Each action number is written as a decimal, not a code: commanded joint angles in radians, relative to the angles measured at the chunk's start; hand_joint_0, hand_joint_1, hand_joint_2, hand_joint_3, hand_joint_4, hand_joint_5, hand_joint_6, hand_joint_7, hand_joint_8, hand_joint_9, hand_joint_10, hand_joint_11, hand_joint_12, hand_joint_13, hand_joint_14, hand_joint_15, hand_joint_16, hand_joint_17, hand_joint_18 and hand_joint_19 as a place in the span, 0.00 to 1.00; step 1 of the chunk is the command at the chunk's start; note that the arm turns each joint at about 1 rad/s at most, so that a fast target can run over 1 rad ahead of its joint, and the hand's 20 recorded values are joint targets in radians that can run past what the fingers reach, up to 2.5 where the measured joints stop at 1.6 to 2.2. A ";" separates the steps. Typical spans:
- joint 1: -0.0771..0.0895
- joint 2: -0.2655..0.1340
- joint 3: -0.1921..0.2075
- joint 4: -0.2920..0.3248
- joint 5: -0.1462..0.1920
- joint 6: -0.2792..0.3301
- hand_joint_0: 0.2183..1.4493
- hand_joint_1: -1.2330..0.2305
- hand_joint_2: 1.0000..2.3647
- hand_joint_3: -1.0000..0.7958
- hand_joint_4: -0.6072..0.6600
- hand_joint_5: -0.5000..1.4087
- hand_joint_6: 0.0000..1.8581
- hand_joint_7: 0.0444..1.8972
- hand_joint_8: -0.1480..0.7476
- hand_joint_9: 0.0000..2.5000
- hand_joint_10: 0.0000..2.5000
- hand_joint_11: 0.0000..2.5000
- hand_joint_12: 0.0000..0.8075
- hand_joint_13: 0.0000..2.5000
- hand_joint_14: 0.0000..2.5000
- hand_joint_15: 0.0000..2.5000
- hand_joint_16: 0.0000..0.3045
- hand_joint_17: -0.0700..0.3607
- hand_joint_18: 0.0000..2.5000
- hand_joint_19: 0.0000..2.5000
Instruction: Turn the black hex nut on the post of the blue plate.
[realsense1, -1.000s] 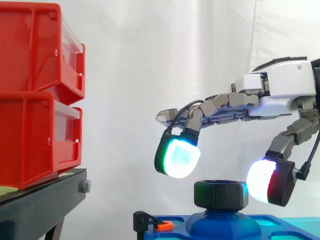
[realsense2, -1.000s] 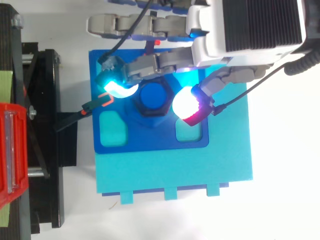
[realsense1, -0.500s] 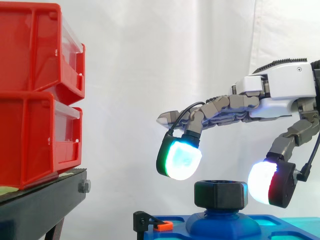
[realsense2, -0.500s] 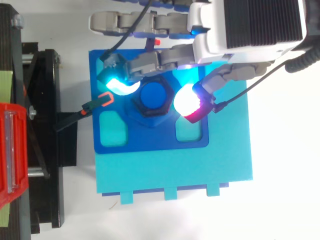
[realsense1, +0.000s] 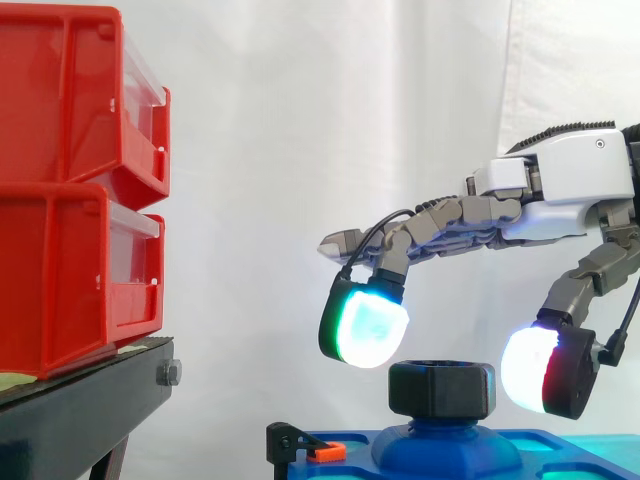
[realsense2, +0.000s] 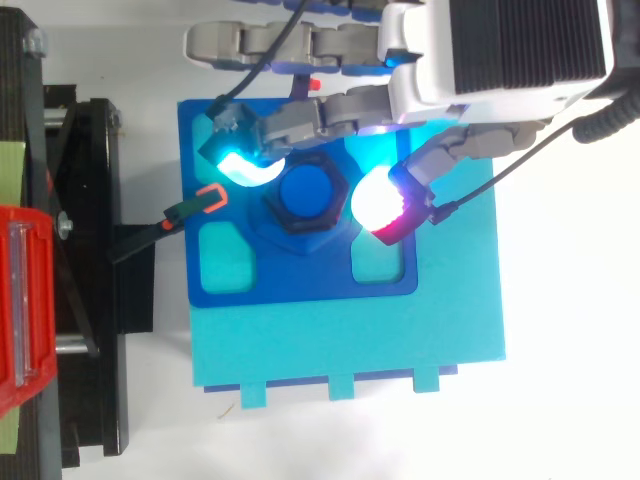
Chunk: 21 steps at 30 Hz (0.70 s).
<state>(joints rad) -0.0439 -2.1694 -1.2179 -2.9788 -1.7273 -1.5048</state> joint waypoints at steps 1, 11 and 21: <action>-0.001 0.000 0.000 -0.005 0.000 0.000 0.18 0.34 0.00 0.28 0.44 0.10 0.27 0.37 0.28 0.00 0.00 0.00 0.37 0.00 0.00 0.00 0.14 0.39 0.00 0.05; -0.001 -0.001 0.000 -0.009 0.000 0.000 0.18 0.35 0.00 0.28 0.44 0.10 0.27 0.36 0.28 0.00 0.00 0.00 0.37 0.00 0.00 0.01 0.14 0.39 0.00 0.06; -0.001 -0.001 0.000 -0.014 0.000 0.000 0.18 0.35 0.00 0.28 0.44 0.10 0.27 0.37 0.28 0.00 0.00 0.00 0.37 0.00 0.00 0.00 0.14 0.39 0.00 0.06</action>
<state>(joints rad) -0.0450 -2.1696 -1.2175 -2.9924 -1.7273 -1.5048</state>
